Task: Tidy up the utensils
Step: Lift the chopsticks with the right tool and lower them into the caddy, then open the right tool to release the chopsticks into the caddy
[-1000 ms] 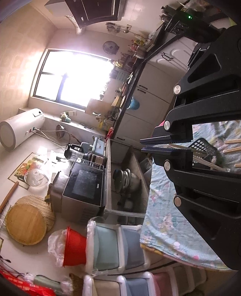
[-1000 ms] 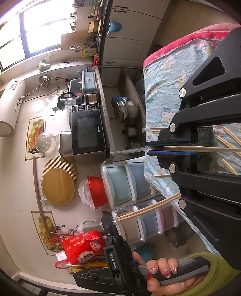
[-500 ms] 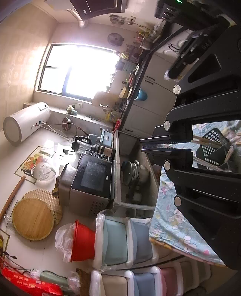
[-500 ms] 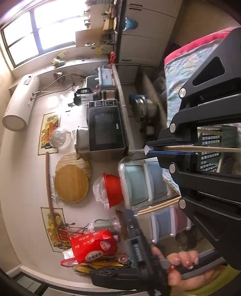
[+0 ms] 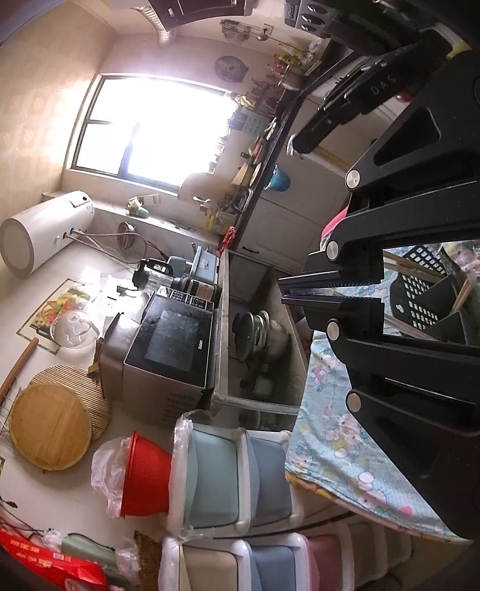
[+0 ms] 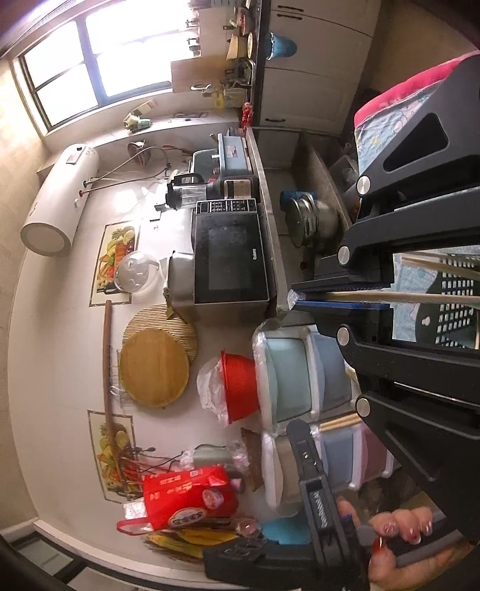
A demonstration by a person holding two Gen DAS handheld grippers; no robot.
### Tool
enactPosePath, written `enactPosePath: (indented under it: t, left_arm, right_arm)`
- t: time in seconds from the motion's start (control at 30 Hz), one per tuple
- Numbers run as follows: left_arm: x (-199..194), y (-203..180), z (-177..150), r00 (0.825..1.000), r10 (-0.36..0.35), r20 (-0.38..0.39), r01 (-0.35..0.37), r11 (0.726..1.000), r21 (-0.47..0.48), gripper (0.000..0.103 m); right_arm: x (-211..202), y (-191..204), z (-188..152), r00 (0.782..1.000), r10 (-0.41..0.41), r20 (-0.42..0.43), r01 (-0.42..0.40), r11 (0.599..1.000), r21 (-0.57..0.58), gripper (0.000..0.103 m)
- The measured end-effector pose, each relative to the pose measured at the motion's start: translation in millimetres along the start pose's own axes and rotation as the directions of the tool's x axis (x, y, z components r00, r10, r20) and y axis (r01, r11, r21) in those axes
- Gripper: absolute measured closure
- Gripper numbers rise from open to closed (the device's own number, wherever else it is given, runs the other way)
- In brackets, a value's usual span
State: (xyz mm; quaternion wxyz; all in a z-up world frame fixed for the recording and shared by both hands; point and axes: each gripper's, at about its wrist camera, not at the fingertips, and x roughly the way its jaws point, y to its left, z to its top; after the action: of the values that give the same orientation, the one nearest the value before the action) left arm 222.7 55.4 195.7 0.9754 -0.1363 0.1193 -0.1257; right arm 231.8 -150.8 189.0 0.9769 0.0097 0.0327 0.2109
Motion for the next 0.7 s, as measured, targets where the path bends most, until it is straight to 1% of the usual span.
enactPosePath:
  t: [0.13,0.33,0.43,0.7]
  left_arm:
    - [7,0,-8,1.0,-0.011,-0.011,0.011,1.0,-0.008,0.101]
    - [15,-5,-20,0.999,-0.013,-0.03,0.013,1.0,0.013,0.101]
    - [19,-5,-24,0.999,-0.013,-0.039,0.014,1.0,0.019,0.101]
    - [27,-1,-38,0.997,-0.021,-0.072,0.021,1.0,-0.001,0.101]
  right_arm:
    - [11,-3,-10,1.0,-0.016,0.004,0.016,1.0,0.004,0.098]
    - [27,-9,-24,0.999,-0.034,-0.017,0.034,0.999,0.027,0.098]
    - [30,-10,-30,0.999,-0.038,-0.018,0.038,0.999,0.031,0.098]
    - [37,-18,-50,0.998,-0.047,-0.046,0.05,0.996,0.072,0.098]
